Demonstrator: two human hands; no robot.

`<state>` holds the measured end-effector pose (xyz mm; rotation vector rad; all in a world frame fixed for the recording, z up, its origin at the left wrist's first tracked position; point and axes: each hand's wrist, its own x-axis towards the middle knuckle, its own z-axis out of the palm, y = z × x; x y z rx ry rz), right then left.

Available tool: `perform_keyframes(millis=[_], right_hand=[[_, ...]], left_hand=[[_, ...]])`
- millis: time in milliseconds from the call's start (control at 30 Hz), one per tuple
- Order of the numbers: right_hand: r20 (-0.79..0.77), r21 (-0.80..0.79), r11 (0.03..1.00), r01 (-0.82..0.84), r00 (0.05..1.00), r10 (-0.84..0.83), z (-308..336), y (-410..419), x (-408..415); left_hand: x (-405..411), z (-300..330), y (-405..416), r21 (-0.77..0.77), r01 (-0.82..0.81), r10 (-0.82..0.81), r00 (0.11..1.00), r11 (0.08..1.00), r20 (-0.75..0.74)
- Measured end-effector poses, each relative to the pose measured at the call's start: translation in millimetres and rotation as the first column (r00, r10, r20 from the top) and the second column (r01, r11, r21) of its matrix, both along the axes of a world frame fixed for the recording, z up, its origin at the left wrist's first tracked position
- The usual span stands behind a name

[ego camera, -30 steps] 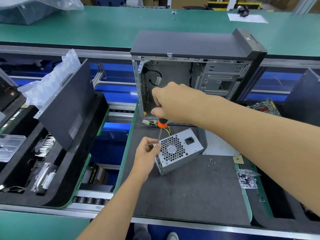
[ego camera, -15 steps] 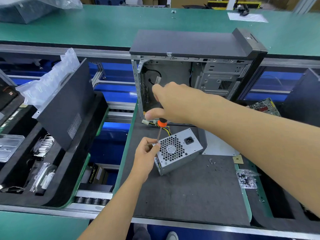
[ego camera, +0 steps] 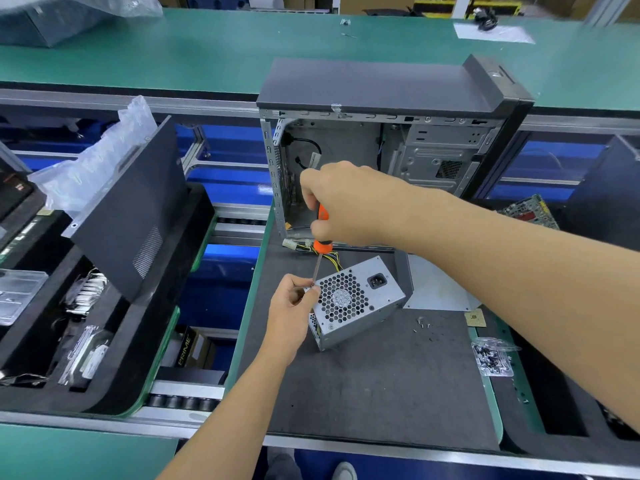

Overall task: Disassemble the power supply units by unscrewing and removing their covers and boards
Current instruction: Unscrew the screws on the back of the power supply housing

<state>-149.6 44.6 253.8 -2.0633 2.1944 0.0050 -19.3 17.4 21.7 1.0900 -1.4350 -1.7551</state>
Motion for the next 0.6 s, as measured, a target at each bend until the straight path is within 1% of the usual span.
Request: perform_keyframes(millis=[100, 233, 367, 467, 600], right_hand=[[0.02, -0.046, 0.999, 0.002, 1.0, -0.001, 2, 0, -1], [0.029, -0.073, 0.997, 0.009, 1.0, -0.007, 3, -1, -5], [0.033, -0.069, 0.997, 0.032, 0.999, -0.03, 0, 2, -9], [0.041, -0.078, 0.996, 0.045, 0.998, -0.042, -1, 4, -12], [0.055, -0.087, 0.994, 0.068, 0.996, -0.064, -1, 7, -16]], left_hand=[[-1, -2, 3, -0.036, -0.01, 0.01, 1.0, 0.999, 0.015], [-4, -5, 8, -0.142, -0.032, 0.044, 0.996, 0.989, 0.082], [-11, -5, 19, -0.262, -0.094, 0.134, 0.981, 0.961, 0.138], [-14, -5, 25, -0.302, -0.132, 0.182, 0.973, 0.944, 0.143], [-12, -3, 23, -0.334, -0.103, 0.165, 0.973, 0.937, 0.162]])
